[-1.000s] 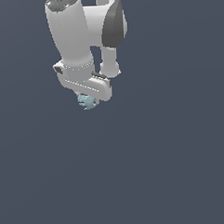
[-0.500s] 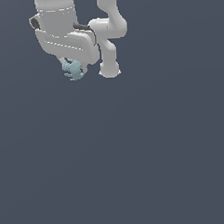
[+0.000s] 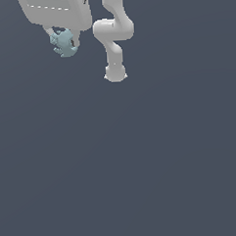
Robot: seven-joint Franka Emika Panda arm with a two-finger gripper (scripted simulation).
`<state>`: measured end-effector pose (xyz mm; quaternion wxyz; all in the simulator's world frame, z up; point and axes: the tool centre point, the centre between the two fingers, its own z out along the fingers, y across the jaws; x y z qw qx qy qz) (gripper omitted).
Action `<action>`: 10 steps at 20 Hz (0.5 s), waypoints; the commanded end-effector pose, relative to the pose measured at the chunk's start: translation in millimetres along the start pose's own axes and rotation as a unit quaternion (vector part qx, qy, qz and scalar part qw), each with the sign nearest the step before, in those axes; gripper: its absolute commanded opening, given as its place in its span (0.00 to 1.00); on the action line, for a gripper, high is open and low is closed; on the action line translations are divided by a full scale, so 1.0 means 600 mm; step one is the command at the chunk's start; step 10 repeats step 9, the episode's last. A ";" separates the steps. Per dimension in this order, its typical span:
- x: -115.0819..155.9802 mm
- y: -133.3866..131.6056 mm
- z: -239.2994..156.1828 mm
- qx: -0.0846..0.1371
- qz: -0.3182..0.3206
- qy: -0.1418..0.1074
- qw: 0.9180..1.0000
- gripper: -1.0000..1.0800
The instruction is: Pick up the object and move it to a goal position.
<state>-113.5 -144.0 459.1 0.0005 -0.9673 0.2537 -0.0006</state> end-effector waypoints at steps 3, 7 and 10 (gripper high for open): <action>-0.006 0.014 -0.032 0.000 0.000 -0.001 1.000 0.00; -0.007 0.018 -0.045 -0.001 -0.001 0.000 1.000 0.00; -0.007 0.019 -0.046 -0.001 -0.001 0.000 1.000 0.00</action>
